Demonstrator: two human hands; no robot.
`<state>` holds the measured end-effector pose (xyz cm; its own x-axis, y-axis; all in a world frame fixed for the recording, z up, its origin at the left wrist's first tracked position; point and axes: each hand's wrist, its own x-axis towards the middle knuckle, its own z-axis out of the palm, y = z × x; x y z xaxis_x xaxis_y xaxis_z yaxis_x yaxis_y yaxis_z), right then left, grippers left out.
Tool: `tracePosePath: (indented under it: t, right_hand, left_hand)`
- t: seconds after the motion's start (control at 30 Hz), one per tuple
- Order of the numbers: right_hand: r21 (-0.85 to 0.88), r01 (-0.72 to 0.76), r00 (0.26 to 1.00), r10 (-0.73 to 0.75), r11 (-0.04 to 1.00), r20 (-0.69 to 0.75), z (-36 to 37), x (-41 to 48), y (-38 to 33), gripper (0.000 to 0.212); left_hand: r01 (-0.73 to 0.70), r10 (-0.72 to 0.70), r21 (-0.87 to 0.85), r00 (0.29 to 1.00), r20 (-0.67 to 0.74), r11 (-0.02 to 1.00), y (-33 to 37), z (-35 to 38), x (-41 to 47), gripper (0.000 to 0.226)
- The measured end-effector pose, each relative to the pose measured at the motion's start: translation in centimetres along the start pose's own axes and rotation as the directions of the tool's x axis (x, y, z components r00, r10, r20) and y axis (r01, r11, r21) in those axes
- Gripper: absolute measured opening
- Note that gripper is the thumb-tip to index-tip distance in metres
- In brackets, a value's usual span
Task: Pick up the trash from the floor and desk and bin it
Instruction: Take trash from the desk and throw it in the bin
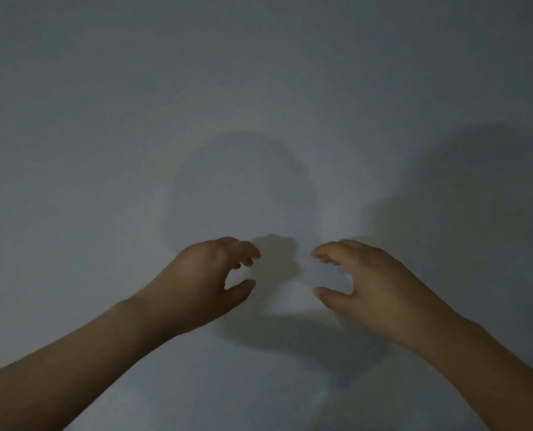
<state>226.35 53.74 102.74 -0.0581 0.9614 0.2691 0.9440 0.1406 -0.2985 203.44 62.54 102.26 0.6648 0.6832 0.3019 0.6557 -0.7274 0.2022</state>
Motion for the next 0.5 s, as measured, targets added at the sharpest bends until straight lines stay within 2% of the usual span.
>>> tracePosePath:
  t: [0.1,0.23,0.5]
  right_hand:
    - [-0.006,0.133,0.99,-0.133,0.991,-0.048,-1.4,2.7,-6.1,0.046]
    - [0.024,0.338,0.939,-0.336,0.941,-0.074,-1.3,5.6,-17.0,0.044]
    - [0.101,0.63,0.776,-0.62,0.77,-0.113,1.8,5.5,-40.3,0.044]
  left_hand:
    - [0.067,-0.061,0.054,0.992,-0.115,0.996,-2.1,-5.5,-3.7,0.037]
    - [0.219,-0.184,0.14,0.957,-0.223,0.966,-5.9,-12.5,-12.0,0.038]
    - [0.506,-0.386,0.251,0.83,-0.403,0.825,-12.6,-25.3,-33.0,0.045]
